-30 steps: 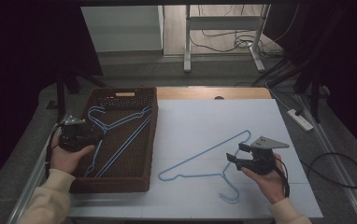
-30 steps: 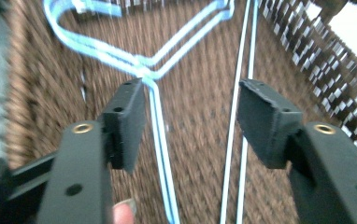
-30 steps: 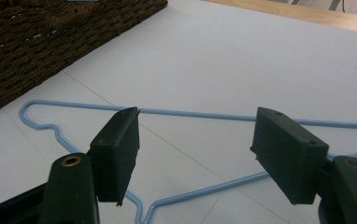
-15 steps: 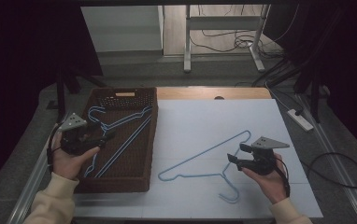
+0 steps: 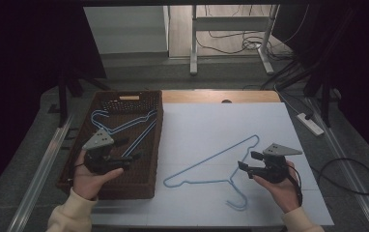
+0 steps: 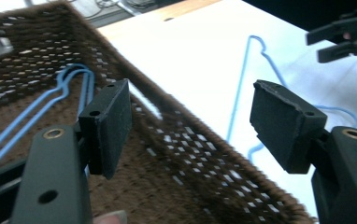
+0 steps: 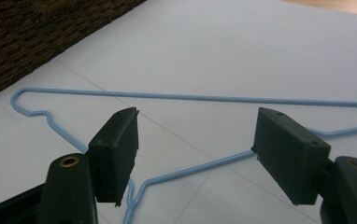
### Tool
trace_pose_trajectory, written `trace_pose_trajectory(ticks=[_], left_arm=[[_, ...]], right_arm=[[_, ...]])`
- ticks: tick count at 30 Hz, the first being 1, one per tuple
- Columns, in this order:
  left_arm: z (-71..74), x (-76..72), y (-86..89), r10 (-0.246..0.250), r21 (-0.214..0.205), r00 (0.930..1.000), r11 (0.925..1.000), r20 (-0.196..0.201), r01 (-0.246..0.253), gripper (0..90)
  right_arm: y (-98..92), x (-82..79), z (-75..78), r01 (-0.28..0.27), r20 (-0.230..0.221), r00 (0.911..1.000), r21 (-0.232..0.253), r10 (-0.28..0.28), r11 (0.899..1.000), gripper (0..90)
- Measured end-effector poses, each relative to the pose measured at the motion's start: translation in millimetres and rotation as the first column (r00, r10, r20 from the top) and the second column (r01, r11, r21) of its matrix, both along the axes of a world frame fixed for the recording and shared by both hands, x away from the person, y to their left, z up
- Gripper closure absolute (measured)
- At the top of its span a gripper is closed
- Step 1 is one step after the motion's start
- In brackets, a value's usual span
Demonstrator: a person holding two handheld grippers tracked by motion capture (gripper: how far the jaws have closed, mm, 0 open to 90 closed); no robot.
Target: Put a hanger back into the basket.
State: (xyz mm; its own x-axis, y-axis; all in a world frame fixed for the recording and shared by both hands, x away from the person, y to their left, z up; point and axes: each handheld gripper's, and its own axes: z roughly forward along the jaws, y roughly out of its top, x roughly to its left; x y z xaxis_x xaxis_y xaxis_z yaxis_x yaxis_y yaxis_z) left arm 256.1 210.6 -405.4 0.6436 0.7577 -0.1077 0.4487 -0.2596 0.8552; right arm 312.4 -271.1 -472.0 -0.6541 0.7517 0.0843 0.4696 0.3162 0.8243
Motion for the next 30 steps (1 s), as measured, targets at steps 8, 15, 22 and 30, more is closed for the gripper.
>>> trace_pose_trajectory(ticks=[8, 15, 22, 30], left_arm=[[-5.4, -2.5, -14.1, -0.036, 0.009, 0.9994, 0.9993, -0.004, 0.036, 30.5], [-10.8, -11.6, -16.6, -0.044, 0.005, 0.9990, 0.9990, -0.003, 0.044, 30.6], [-18.8, -22.6, -19.0, -0.055, 0.013, 0.9985, 0.9984, 0.002, 0.055, 30.5], [-24.5, -23.6, -16.7, -0.043, 0.008, 0.9990, 0.9991, 0.010, 0.043, 30.6]], right_arm=[[0.0, -0.2, -0.7, -0.001, -0.001, 1.0000, -0.010, 0.001, 1.000, 31.6], [-0.1, 0.2, -1.1, -0.005, 0.001, 1.0000, -0.025, 0.005, 1.000, 31.8], [0.2, 0.2, -2.1, -0.008, 0.005, 1.0000, -0.045, 0.008, 0.999, 32.0], [-2.0, 1.9, -3.1, 0.002, 0.003, 1.0000, -0.053, -0.002, 0.999, 32.2]])
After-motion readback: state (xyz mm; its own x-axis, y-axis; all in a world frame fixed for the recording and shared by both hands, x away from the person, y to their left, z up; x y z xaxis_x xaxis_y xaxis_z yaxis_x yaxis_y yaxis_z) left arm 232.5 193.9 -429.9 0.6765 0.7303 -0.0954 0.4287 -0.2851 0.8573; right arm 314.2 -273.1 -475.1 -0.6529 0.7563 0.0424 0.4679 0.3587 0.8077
